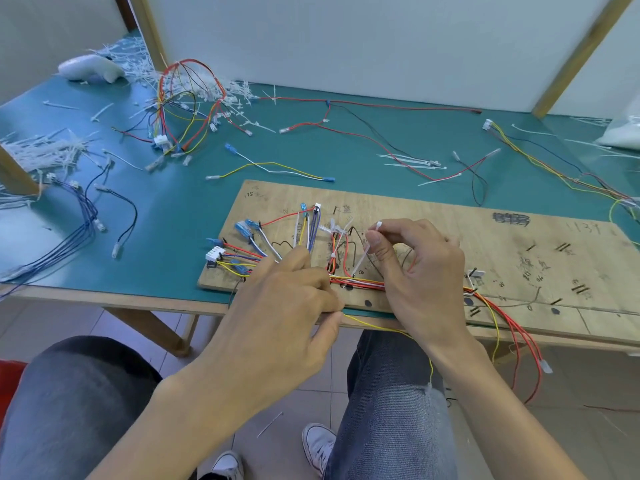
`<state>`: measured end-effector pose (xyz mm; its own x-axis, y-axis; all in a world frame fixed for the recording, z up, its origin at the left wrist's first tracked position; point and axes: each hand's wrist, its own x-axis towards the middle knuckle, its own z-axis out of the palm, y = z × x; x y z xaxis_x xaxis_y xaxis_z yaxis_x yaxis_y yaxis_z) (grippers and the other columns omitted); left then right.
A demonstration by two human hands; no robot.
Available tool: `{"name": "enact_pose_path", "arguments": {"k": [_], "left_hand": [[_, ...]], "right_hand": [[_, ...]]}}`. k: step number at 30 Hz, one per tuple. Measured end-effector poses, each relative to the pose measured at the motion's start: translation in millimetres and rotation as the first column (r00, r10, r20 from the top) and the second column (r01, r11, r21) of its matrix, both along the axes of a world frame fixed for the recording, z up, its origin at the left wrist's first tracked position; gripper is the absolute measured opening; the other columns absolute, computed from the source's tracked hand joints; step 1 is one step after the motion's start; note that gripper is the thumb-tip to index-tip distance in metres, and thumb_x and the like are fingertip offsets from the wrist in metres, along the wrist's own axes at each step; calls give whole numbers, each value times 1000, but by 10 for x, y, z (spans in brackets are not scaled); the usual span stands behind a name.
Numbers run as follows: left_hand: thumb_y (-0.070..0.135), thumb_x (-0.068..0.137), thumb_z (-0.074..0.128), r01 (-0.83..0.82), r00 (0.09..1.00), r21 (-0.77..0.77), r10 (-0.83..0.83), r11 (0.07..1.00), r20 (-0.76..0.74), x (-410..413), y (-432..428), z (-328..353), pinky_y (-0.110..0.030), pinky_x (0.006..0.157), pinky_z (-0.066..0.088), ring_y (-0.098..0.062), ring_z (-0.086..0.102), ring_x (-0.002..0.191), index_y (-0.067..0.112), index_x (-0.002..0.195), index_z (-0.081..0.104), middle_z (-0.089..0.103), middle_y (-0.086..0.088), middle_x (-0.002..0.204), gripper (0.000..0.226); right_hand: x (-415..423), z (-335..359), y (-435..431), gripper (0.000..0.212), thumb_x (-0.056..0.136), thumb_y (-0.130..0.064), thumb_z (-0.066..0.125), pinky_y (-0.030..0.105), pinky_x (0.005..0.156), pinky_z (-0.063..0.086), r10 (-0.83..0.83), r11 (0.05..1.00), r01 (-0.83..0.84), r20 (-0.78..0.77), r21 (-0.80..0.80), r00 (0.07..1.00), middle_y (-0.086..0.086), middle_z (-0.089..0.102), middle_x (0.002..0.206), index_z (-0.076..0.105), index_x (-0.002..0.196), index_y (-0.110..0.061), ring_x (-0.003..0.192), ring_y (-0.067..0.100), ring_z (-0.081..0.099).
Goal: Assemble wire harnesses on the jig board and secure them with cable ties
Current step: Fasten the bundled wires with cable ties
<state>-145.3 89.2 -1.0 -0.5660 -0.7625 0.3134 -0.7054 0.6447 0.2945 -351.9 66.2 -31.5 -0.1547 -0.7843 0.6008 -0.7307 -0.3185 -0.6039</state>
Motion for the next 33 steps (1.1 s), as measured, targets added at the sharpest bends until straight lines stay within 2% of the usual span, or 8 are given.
{"name": "enact_pose_path", "arguments": {"k": [9,15,16,19,21,24,28,33], "left_hand": [[45,93,53,12,998,49,-15,999,55,15,-81,63,-39,77,44,-9,42,93,34,93,81,62,18,81,30],[44,93,54,7,999,46,-9,999,44,12,-65,64,-40,74,46,-9,45,93,33,93,82,64,18,82,29],[44,93,54,4,999,48,-7,999,45,9,-65,67,-40,75,46,-9,45,93,33,92,82,64,18,82,30],[46,93,52,-7,997,59,2,998,77,-3,-81,87,-36,76,41,-7,43,94,34,93,81,64,17,83,31],[47,94,53,-8,996,69,2,998,84,-8,-98,98,-33,76,38,-5,41,94,34,94,81,63,17,84,30],[48,93,53,-1,997,73,-5,997,83,-2,-104,109,-33,76,38,-6,41,94,34,94,81,64,18,85,31],[45,94,56,3,997,63,-9,998,83,10,-83,98,-36,75,40,-7,42,94,34,95,81,62,18,85,27],[42,94,56,23,995,33,-26,999,93,-2,-67,77,-38,77,43,-10,42,94,31,88,79,59,18,85,26]], "right_hand": [[-20,1,7,9,103,-28,70,60,86,51,-8,999,12,114,-41,993,-17,72,90,73,102,-20,91,15,71],[-8,26,17,7,104,-27,70,58,88,52,34,999,-32,101,-28,994,-16,73,87,72,101,-21,91,14,73],[-12,34,20,7,104,-26,70,53,89,53,29,999,-22,139,-50,990,-14,74,87,71,100,-20,91,15,73],[-58,79,32,10,106,-25,67,23,85,47,-43,991,73,242,-114,969,-8,74,86,68,98,-21,88,15,72],[-100,107,27,13,107,-29,66,14,82,40,-104,981,144,280,-129,954,-9,75,85,68,99,-19,87,13,71],[-87,124,14,13,108,-32,63,17,80,40,-118,976,170,328,-135,937,-12,75,84,67,100,-22,87,13,72],[-23,93,22,12,108,-24,64,14,81,41,-31,989,67,258,-133,966,-10,73,85,67,98,-16,85,12,71],[-31,70,31,11,107,-25,65,29,84,46,15,994,10,227,-106,974,-10,73,83,66,98,-19,86,14,74]]}}
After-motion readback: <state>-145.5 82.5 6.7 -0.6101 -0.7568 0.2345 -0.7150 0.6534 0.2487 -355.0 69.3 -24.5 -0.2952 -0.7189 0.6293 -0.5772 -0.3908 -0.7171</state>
